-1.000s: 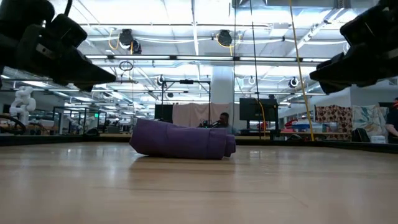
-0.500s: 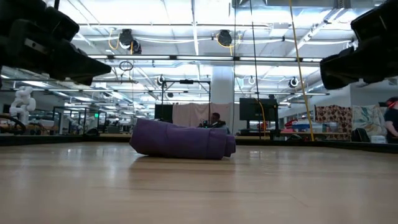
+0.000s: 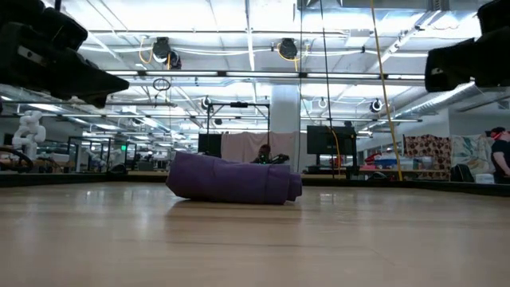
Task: Roll towel into tight, uniform cylinder
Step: Return to Home Position
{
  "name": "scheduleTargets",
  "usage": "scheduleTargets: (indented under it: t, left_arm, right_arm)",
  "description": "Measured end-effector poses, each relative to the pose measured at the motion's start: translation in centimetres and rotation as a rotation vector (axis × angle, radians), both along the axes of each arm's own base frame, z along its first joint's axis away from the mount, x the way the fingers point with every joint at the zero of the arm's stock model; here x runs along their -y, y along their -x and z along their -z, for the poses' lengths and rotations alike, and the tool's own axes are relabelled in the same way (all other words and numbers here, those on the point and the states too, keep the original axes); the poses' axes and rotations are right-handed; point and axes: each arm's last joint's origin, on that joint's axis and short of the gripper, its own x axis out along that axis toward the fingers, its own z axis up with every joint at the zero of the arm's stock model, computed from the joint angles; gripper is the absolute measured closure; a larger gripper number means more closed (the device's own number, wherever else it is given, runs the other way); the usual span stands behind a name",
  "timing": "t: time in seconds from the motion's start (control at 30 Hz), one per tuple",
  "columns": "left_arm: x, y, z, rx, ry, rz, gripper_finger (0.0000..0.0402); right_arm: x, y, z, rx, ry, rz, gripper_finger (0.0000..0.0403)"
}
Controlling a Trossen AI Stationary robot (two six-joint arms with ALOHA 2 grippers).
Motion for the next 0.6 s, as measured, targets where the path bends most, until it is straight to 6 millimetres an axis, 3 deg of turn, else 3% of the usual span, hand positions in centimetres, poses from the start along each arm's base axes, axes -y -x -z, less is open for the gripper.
scheduleTargets:
  t: [0.37,0.6]
  left_arm:
    - [-0.3,1.5,-1.4,0.174,-0.075,0.009,0.0401]
    - [-0.9,1.4,-1.3,0.166,-0.084,-0.034,0.0401]
  right_arm:
    - [1.1,0.5,-0.3,0.055,0.055,0.019,0.0403]
    - [2.2,0.4,-0.2,0.043,0.044,0.058,0.0403]
